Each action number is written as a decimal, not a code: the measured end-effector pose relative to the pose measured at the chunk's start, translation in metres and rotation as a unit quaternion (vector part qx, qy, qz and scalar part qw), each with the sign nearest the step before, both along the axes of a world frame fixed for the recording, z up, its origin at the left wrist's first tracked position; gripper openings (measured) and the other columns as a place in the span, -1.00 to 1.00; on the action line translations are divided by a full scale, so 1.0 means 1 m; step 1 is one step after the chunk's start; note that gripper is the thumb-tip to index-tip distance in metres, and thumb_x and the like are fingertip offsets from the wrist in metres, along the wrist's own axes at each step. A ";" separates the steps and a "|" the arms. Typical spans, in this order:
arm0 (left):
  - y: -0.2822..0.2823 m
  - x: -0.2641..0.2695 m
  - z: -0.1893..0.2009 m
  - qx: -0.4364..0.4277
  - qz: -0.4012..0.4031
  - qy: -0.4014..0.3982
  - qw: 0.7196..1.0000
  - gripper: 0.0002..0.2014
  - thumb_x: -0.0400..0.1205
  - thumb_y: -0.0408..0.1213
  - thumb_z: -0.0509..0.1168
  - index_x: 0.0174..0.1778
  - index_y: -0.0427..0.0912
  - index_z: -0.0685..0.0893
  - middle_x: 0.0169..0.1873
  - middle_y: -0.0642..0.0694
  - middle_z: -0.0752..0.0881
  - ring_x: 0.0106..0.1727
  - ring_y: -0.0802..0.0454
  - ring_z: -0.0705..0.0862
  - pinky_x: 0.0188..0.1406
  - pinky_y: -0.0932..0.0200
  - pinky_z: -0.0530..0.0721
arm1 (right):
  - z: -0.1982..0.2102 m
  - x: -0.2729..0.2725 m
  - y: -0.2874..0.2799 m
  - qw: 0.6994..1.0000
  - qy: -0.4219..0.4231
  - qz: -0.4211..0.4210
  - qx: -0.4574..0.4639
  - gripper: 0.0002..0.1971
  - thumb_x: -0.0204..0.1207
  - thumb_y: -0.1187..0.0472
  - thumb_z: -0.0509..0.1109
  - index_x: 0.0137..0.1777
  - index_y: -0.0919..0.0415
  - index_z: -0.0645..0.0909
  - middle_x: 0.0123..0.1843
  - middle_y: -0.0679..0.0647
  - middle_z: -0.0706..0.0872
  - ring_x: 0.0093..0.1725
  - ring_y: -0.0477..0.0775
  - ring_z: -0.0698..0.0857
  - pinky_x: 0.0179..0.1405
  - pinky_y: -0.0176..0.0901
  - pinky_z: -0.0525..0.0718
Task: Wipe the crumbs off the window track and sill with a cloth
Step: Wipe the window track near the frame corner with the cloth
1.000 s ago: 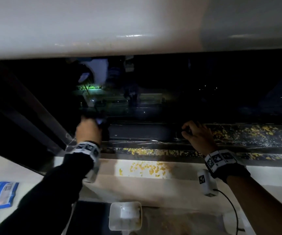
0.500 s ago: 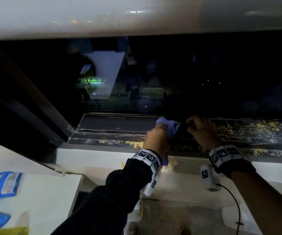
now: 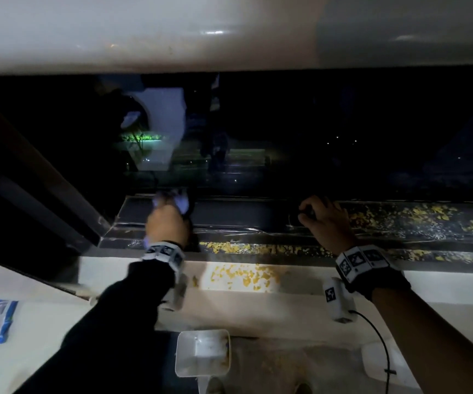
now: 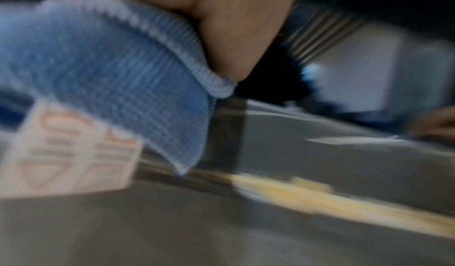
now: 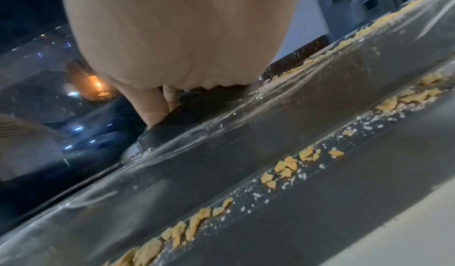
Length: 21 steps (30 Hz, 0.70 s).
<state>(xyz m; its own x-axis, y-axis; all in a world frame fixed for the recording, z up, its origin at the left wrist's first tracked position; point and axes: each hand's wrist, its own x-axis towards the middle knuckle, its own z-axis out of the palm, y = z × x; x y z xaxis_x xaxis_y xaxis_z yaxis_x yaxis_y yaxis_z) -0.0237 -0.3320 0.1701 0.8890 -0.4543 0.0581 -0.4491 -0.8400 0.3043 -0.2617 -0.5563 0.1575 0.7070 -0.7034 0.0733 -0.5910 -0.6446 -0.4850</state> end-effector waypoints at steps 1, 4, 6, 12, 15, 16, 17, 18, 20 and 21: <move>-0.015 -0.021 -0.006 -0.016 -0.023 0.005 1.000 -0.66 0.48 -0.35 0.30 0.19 -0.23 0.60 0.10 -0.30 0.65 -0.06 -0.38 0.72 -0.13 -0.11 0.66 | 0.000 0.000 0.001 1.000 -0.001 -0.001 0.002 -0.59 0.37 -0.15 0.16 0.11 0.02 0.58 0.15 0.09 0.63 0.19 0.26 0.53 0.11 0.04 0.31; -0.064 -0.099 -0.006 -0.076 -0.137 0.065 0.986 -0.65 0.53 -0.37 0.23 0.25 -0.14 0.52 -0.03 -0.19 0.71 -0.11 -0.26 0.74 -0.27 -0.01 0.56 | 0.002 0.000 -0.001 1.000 0.003 -0.001 0.010 -0.60 0.37 -0.12 0.17 0.13 0.02 0.56 0.19 0.10 0.62 0.21 0.28 0.51 0.12 0.04 0.30; -0.082 -0.135 0.010 -0.093 -0.215 0.130 0.964 -0.64 0.57 -0.37 0.22 0.31 -0.15 0.48 0.04 -0.24 0.70 -0.06 -0.31 0.72 -0.24 0.00 0.55 | 0.000 0.000 -0.004 1.000 0.017 0.007 0.011 -0.53 0.33 -0.09 0.18 0.21 0.03 0.55 0.26 0.14 0.60 0.25 0.30 0.50 0.18 0.09 0.33; -0.035 -0.047 0.036 -0.109 -0.156 0.057 0.980 -0.71 0.51 -0.28 0.31 0.11 0.10 0.72 -0.09 -0.21 0.77 -0.06 -0.18 0.76 -0.15 0.10 0.64 | -0.004 -0.003 -0.007 1.000 -0.005 0.022 0.003 -0.67 0.42 -0.13 0.19 0.11 -0.04 0.55 0.13 0.03 0.62 0.16 0.22 0.53 0.04 -0.04 0.27; 0.015 0.020 0.043 -0.058 0.015 0.010 0.998 -0.80 0.52 -0.36 0.37 0.04 -0.28 0.74 0.00 -0.44 0.69 0.02 -0.40 0.70 -0.01 -0.12 0.64 | -0.003 -0.002 -0.006 1.000 -0.005 0.021 0.001 -0.69 0.42 -0.12 0.18 0.08 -0.04 0.53 0.11 0.03 0.62 0.13 0.20 0.51 0.02 -0.07 0.22; 0.030 0.037 0.041 -0.039 0.049 -0.006 0.998 -0.79 0.52 -0.36 0.37 0.05 -0.33 0.72 0.02 -0.48 0.64 0.01 -0.46 0.67 0.01 -0.19 0.65 | -0.003 -0.001 -0.005 1.000 -0.007 0.020 0.000 -0.69 0.42 -0.12 0.18 0.08 -0.04 0.53 0.11 0.04 0.62 0.14 0.20 0.51 0.02 -0.08 0.21; 0.037 0.047 0.034 -0.027 0.061 -0.012 0.998 -0.78 0.53 -0.37 0.34 0.07 -0.33 0.70 0.02 -0.49 0.60 -0.01 -0.49 0.66 0.02 -0.24 0.67 | -0.002 -0.001 -0.005 1.000 -0.009 0.017 -0.001 -0.69 0.41 -0.12 0.18 0.08 -0.03 0.53 0.11 0.04 0.63 0.14 0.20 0.52 0.02 -0.09 0.21; 0.040 0.048 0.028 -0.021 0.060 -0.013 0.998 -0.76 0.54 -0.38 0.30 0.11 -0.31 0.69 0.05 -0.47 0.57 -0.02 -0.50 0.66 0.02 -0.26 0.66 | -0.002 -0.001 -0.004 1.000 -0.010 0.015 -0.003 -0.68 0.41 -0.11 0.18 0.09 -0.02 0.54 0.12 0.04 0.63 0.15 0.20 0.52 0.02 -0.09 0.20; 0.028 0.034 0.008 -0.014 0.043 -0.003 0.999 -0.65 0.53 -0.38 0.30 0.25 -0.33 0.58 0.19 -0.42 0.52 0.05 -0.47 0.65 0.04 -0.24 0.64 | -0.003 0.000 -0.003 1.000 -0.006 0.013 -0.005 -0.66 0.40 -0.11 0.18 0.10 0.00 0.55 0.14 0.05 0.63 0.16 0.21 0.51 0.02 -0.10 0.19; 0.016 0.018 -0.001 -0.013 0.031 0.006 0.999 -0.58 0.51 -0.37 0.33 0.31 -0.32 0.53 0.27 -0.37 0.50 0.09 -0.43 0.65 0.04 -0.20 0.62 | -0.003 0.001 -0.003 1.000 -0.003 0.012 -0.003 -0.66 0.40 -0.11 0.18 0.10 0.00 0.55 0.14 0.06 0.63 0.16 0.21 0.51 0.02 -0.09 0.19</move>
